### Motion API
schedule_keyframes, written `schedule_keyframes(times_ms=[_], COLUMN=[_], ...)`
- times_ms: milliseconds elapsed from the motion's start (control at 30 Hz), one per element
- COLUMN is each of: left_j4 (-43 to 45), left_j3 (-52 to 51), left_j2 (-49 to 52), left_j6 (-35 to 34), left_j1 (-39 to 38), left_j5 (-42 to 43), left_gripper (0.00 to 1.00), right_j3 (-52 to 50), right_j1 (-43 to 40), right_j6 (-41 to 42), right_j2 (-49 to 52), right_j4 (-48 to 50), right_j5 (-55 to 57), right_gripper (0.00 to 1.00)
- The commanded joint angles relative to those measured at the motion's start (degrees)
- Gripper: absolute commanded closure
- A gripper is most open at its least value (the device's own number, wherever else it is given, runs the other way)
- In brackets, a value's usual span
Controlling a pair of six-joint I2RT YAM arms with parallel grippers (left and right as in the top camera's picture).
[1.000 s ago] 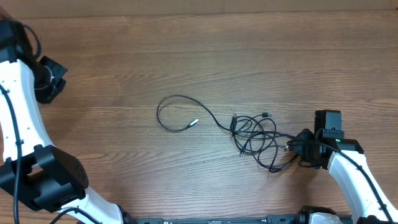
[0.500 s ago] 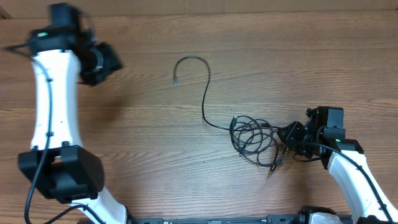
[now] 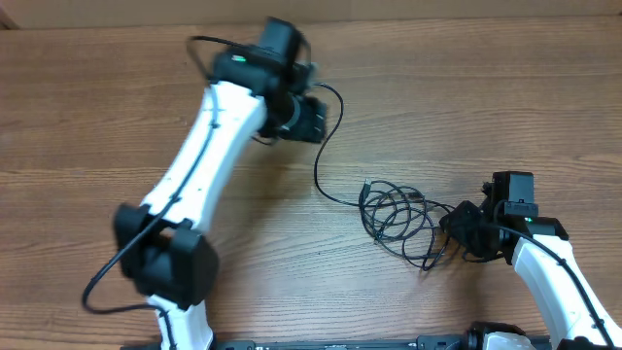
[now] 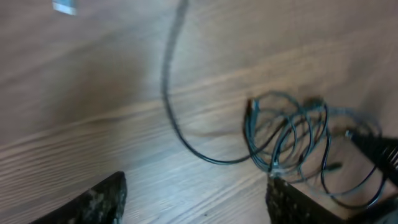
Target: Untangle cables
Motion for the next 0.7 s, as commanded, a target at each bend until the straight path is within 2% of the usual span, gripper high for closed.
schedule_keyframes(times_ms=[0, 100, 167, 200, 367, 500, 567, 600, 667], left_j4=[-1.0, -3.7, -5.2, -5.6, -5.8, -5.8, -5.8, -5.8, -5.8], left_j3=[0.1, 0.1, 0.1, 0.1, 0.1, 0.1, 0.1, 0.1, -0.3], left_j2=[5.6, 9.3, 11.8, 12.7, 16.7, 18.2, 18.6, 18.7, 18.8], left_j6=[-4.9, -15.0, -20.0, -20.6, -20.6, -20.9, -21.9, -22.8, -28.0], left_j1=[-3.7, -5.2, -5.7, -5.8, -5.7, -6.6, -7.2, -7.6, -8.3], left_j5=[0.3, 0.8, 3.9, 6.3, 15.7, 16.6, 15.5, 14.4, 11.4], left_gripper=[0.31, 0.30, 0.22, 0.18, 0.19, 0.20, 0.24, 0.27, 0.28], right_j3=[0.5, 0.5, 0.5, 0.5, 0.5, 0.5, 0.5, 0.5, 0.5], right_j1=[-0.1, -0.1, -0.1, -0.1, -0.1, -0.1, -0.1, -0.1, -0.1], right_j6=[0.0, 0.0, 0.0, 0.0, 0.0, 0.0, 0.0, 0.0, 0.0], right_j2=[0.1, 0.1, 0.1, 0.1, 0.1, 0.1, 0.1, 0.1, 0.1], right_j4=[0.1, 0.1, 0.1, 0.1, 0.1, 0.1, 0.1, 0.1, 0.1], right_j5=[1.9, 1.9, 1.9, 1.9, 1.9, 1.9, 1.9, 1.9, 1.9], right_gripper=[0.59, 0.59, 0.59, 0.59, 0.58, 0.58, 0.58, 0.58, 0.58])
